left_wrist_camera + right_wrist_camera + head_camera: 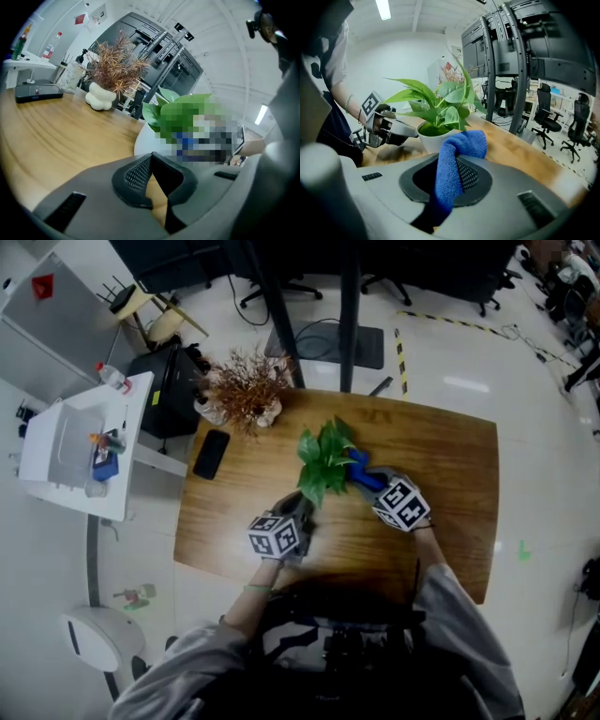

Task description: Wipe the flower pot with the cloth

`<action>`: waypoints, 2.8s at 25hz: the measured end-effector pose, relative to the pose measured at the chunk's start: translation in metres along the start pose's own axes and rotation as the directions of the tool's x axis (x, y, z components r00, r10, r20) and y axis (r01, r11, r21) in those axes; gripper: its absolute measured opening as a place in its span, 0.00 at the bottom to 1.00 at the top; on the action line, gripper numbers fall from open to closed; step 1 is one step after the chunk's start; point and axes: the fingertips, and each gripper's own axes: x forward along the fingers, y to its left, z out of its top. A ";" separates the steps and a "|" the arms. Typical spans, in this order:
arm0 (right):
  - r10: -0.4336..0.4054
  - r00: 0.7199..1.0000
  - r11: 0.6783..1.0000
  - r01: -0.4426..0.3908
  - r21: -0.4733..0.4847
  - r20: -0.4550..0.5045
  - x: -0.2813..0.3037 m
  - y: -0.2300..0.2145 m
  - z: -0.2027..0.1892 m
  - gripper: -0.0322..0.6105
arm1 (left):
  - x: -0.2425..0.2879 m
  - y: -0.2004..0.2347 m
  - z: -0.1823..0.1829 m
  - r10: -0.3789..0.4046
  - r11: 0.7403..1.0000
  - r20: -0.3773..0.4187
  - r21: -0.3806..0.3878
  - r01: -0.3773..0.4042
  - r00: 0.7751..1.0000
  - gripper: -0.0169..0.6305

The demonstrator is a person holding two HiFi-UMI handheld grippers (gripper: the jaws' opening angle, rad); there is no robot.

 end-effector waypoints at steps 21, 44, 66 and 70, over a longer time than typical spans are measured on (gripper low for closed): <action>0.153 0.988 0.988 -0.151 0.035 -0.037 0.045 0.079 -0.010 0.14 | 0.035 0.044 0.057 0.029 0.996 0.018 0.088 -0.031 0.999 0.03; 0.001 1.000 1.000 -0.001 0.012 0.000 0.017 -0.010 0.006 0.14 | 0.017 0.016 0.018 0.022 1.000 0.026 -0.007 -0.022 0.999 0.03; 0.124 0.991 0.992 -0.123 0.017 -0.041 0.056 0.067 0.003 0.14 | 0.046 0.048 0.066 0.019 0.997 0.022 0.071 -0.021 1.000 0.03; 0.107 0.994 0.989 -0.104 0.101 -0.025 0.058 0.066 0.000 0.14 | 0.043 0.047 0.060 0.023 0.996 0.001 0.082 -0.023 1.000 0.04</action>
